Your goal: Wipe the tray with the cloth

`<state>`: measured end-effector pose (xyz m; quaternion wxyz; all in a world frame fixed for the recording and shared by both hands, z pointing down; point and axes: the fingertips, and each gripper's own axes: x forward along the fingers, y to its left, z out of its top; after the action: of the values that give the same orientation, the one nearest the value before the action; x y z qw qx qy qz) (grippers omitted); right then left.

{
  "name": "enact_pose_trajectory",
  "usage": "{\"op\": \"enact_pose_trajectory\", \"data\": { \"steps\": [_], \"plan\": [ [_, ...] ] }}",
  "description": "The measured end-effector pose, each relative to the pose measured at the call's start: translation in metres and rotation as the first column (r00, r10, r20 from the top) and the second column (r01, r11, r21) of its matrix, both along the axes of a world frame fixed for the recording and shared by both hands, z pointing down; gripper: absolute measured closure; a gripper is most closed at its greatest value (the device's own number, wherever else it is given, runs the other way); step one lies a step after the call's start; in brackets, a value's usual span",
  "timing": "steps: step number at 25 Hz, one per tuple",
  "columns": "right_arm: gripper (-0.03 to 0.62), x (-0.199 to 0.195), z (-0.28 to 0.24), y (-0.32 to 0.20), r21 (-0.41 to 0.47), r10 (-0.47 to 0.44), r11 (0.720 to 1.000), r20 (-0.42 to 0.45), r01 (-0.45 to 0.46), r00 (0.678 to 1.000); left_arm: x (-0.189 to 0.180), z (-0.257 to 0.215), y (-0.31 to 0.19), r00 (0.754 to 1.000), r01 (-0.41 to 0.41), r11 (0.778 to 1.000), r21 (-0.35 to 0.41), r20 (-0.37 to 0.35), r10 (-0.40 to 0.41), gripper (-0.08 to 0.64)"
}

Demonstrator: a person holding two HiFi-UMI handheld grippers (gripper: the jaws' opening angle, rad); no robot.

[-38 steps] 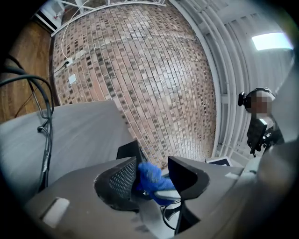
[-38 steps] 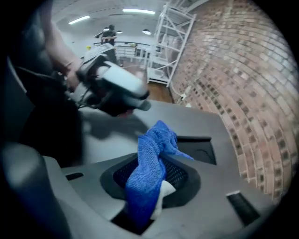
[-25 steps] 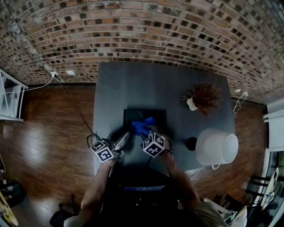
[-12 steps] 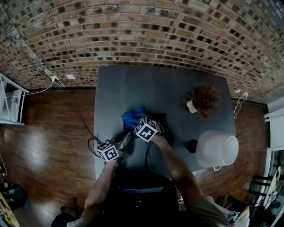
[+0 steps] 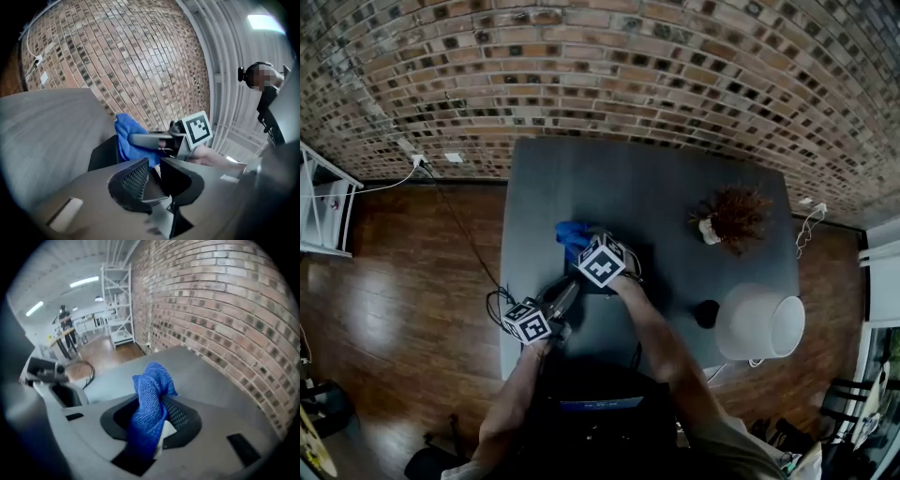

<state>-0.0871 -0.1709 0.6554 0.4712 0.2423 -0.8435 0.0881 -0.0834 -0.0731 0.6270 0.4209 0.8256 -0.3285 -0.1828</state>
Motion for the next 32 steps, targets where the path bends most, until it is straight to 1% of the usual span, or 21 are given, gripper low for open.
{"op": "enact_pose_trajectory", "data": {
  "steps": [1,3,5,7,8,10,12,13,14,15,16,18,19,20,21,22,24,25,28,30,32],
  "plan": [
    [0.465,-0.011,0.0,-0.005,-0.021,0.017,1.0,0.046,-0.016,0.999,0.0,0.001,0.0,1.0,0.0,1.0,-0.003,0.009,0.0,0.477],
    [0.463,-0.017,0.005,-0.006,-0.052,0.035,0.998,0.072,-0.032,0.997,0.001,0.002,-0.001,1.0,-0.001,1.0,-0.011,0.024,0.001,0.477],
    [0.463,0.002,0.006,-0.007,-0.045,0.07,0.997,0.043,-0.068,0.997,0.003,0.002,-0.003,0.999,-0.006,1.0,-0.013,0.037,0.007,0.477],
    [0.463,0.034,0.007,-0.008,-0.015,0.098,0.995,-0.004,-0.098,0.995,0.004,0.0,-0.005,0.999,-0.014,1.0,-0.011,0.05,0.015,0.477],
    [0.463,0.052,0.007,-0.008,0.01,0.1,0.995,-0.041,-0.1,0.994,0.004,-0.001,-0.006,0.998,-0.016,1.0,-0.009,0.057,0.017,0.477],
    [0.463,0.099,0.006,-0.005,0.073,0.097,0.994,-0.18,-0.085,0.979,0.004,-0.005,-0.009,0.997,-0.019,1.0,0.002,0.073,0.018,0.477],
    [0.463,0.157,0.006,-0.002,0.126,0.132,0.988,-0.337,-0.094,0.932,0.006,-0.01,-0.012,0.996,-0.03,0.999,0.024,0.085,0.027,0.477],
    [0.465,0.179,0.004,-0.001,0.141,0.162,0.983,-0.373,-0.117,0.913,0.007,-0.012,-0.013,0.996,-0.038,0.999,0.034,0.085,0.035,0.477],
    [0.465,0.19,0.001,-0.001,0.148,0.183,0.98,-0.381,-0.135,0.907,0.007,-0.013,-0.014,0.996,-0.046,0.998,0.037,0.083,0.042,0.477],
    [0.465,0.188,-0.002,0.001,0.153,0.175,0.98,-0.375,-0.125,0.911,0.007,-0.012,-0.015,0.996,-0.05,0.998,0.035,0.082,0.047,0.477],
    [0.465,0.173,-0.004,0.006,0.157,0.131,0.984,-0.363,-0.077,0.923,0.005,-0.011,-0.016,0.995,-0.051,0.998,0.03,0.082,0.048,0.477],
    [0.465,0.125,0.0,0.024,0.142,-0.031,0.987,-0.303,0.077,0.953,0.004,-0.008,-0.016,0.995,-0.05,0.999,0.022,0.09,0.047,0.477],
    [0.463,0.104,0.005,0.035,0.121,-0.101,0.983,-0.264,0.137,0.959,0.005,-0.007,-0.015,0.994,-0.051,0.999,0.018,0.097,0.049,0.477],
    [0.463,0.097,0.011,0.042,0.098,-0.128,0.983,-0.243,0.155,0.961,0.007,-0.006,-0.015,0.993,-0.055,0.998,0.015,0.104,0.053,0.477],
    [0.463,0.103,0.015,0.04,0.08,-0.101,0.989,-0.255,0.126,0.962,0.009,-0.005,-0.015,0.992,-0.062,0.998,0.013,0.111,0.06,0.477],
    [0.465,0.12,0.015,0.032,0.075,-0.039,0.995,-0.301,0.065,0.953,0.01,-0.005,-0.015,0.991,-0.069,0.998,0.012,0.115,0.067,0.477],
    [0.463,0.154,0.009,0.007,0.105,0.068,0.994,-0.405,-0.028,0.912,0.011,-0.004,-0.017,0.991,-0.079,0.997,0.01,0.109,0.077,0.483],
    [0.465,0.157,0.006,0.0,0.116,0.082,0.993,-0.404,-0.038,0.911,0.011,-0.004,-0.017,0.992,-0.08,0.997,0.009,0.103,0.079,0.49],
    [0.466,0.128,0.006,0.006,0.135,0.033,0.991,-0.321,0.011,0.947,0.009,-0.004,-0.016,0.992,-0.084,0.996,0.006,0.095,0.083,0.5],
    [0.468,0.104,0.009,0.037,0.11,-0.045,0.991,-0.277,0.079,0.96,0.009,-0.003,-0.015,0.992,-0.088,0.996,0.004,0.092,0.087,0.5],
    [0.468,0.082,0.009,0.086,0.058,-0.151,0.984,-0.221,0.168,0.963,0.009,-0.004,-0.015,0.992,-0.09,0.996,0.004,0.09,0.089,0.503]
  ]
}}
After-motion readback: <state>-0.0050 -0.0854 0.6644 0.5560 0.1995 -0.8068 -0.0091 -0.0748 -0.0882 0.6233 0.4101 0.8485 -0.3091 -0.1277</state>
